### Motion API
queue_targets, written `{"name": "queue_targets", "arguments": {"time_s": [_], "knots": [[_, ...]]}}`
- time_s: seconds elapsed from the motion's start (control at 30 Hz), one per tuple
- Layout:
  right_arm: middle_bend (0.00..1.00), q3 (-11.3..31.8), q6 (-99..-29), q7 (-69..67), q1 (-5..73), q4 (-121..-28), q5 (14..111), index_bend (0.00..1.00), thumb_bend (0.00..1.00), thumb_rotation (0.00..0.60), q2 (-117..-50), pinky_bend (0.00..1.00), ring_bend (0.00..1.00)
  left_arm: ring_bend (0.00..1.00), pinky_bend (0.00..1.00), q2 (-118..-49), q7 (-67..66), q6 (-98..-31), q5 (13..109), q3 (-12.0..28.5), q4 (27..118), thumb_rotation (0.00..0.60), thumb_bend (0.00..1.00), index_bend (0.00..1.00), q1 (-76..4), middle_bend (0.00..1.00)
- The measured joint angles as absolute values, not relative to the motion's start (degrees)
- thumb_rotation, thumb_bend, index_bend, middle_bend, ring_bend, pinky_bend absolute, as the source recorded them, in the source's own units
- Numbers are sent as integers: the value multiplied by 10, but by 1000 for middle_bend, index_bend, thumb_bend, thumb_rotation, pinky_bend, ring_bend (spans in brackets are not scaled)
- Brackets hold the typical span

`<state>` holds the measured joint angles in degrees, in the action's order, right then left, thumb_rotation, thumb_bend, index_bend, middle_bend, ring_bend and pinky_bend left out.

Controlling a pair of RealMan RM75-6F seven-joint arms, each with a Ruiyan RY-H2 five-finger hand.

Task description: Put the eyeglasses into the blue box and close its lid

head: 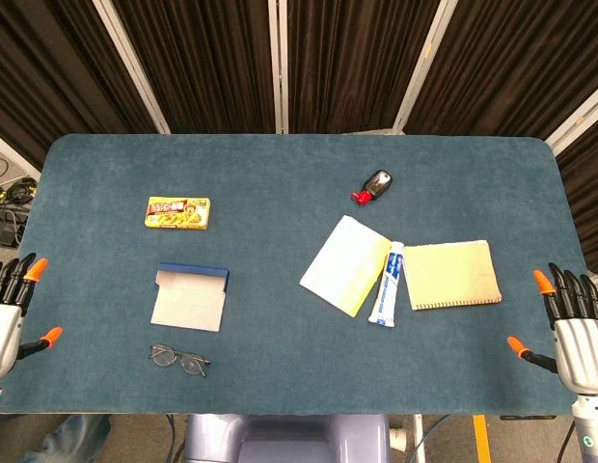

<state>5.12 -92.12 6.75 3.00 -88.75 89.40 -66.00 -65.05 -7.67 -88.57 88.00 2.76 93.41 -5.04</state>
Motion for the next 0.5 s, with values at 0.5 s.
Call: {"name": "queue_targets", "arguments": {"time_s": [0.5], "knots": [[0, 50, -917, 74, 29, -897, 894, 0, 0, 600, -657, 0, 0, 0, 0, -660, -77, -818, 911, -2, 940, 600, 1, 75, -75, 0]]}}
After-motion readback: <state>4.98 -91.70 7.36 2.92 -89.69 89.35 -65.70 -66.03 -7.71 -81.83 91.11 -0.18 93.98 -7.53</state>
